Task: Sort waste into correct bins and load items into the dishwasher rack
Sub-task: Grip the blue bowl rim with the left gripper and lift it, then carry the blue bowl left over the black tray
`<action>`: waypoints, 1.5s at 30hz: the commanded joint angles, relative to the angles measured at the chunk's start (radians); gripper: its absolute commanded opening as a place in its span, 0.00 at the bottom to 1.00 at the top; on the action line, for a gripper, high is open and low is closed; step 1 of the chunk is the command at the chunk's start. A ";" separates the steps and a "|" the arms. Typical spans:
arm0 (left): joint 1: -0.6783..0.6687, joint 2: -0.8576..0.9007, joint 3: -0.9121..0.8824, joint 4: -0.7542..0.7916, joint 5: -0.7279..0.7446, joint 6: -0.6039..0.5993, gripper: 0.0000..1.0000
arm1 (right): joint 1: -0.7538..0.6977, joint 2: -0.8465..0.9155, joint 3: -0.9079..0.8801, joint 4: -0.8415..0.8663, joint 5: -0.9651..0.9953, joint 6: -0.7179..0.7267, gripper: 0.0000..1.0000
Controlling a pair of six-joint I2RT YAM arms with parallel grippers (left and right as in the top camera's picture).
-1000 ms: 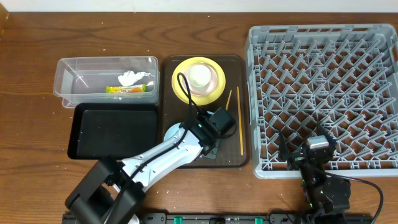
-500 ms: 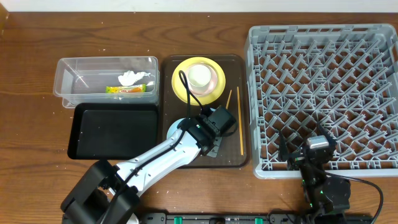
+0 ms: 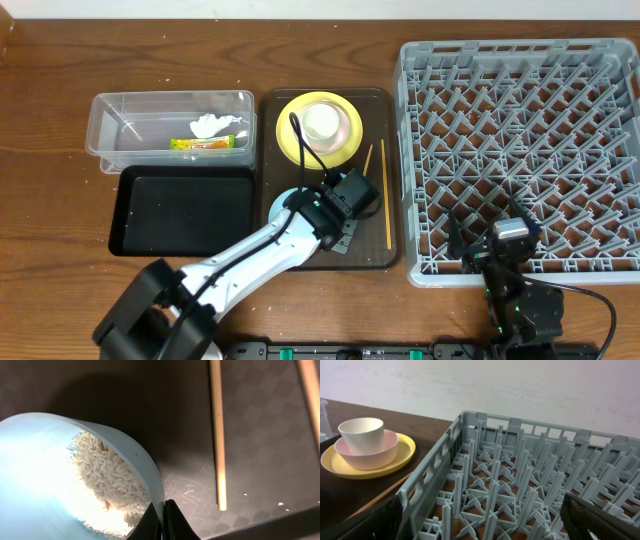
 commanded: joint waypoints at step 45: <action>1.398 -0.341 -0.209 0.180 1.348 0.196 0.06 | 0.008 -0.005 -0.001 -0.004 0.003 -0.010 0.99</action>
